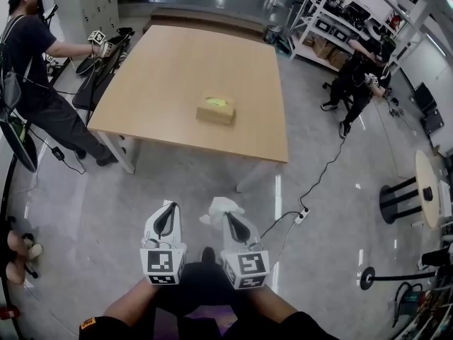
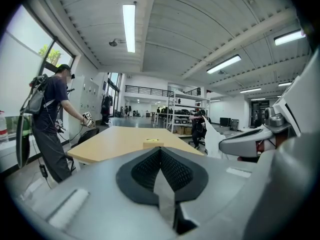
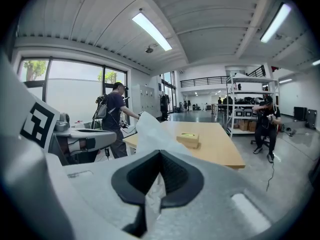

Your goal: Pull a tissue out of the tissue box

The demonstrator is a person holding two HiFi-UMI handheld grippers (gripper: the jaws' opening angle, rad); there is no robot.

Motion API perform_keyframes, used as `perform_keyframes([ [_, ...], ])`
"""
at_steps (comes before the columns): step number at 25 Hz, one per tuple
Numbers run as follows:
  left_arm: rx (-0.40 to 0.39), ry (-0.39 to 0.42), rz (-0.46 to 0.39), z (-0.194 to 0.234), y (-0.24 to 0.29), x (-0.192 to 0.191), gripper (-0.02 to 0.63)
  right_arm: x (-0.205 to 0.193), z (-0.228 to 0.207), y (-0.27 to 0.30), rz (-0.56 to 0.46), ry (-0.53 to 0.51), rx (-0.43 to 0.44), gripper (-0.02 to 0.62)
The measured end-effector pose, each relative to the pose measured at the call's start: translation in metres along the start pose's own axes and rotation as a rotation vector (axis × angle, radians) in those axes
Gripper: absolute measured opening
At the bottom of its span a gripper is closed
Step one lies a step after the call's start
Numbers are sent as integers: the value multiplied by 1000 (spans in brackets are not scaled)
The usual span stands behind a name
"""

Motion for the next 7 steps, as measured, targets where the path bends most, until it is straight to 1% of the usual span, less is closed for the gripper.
perform_keyframes([
  [3,12,8,-7,1,0,-1,18,-1,-1,3,-2,-1,10,-8],
  [7,26,0,-7,4,2,9,18,5,0,7,-8,-1,19,-6],
])
Point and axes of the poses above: the fingertips, and each gripper's own axes: y forward along the fingers, z to its left, x out of its top, the point moved 7 cm from there along -y, backward along the fingers, and after that the axes turned 10 degrees about -z, right-handed, at the moved point
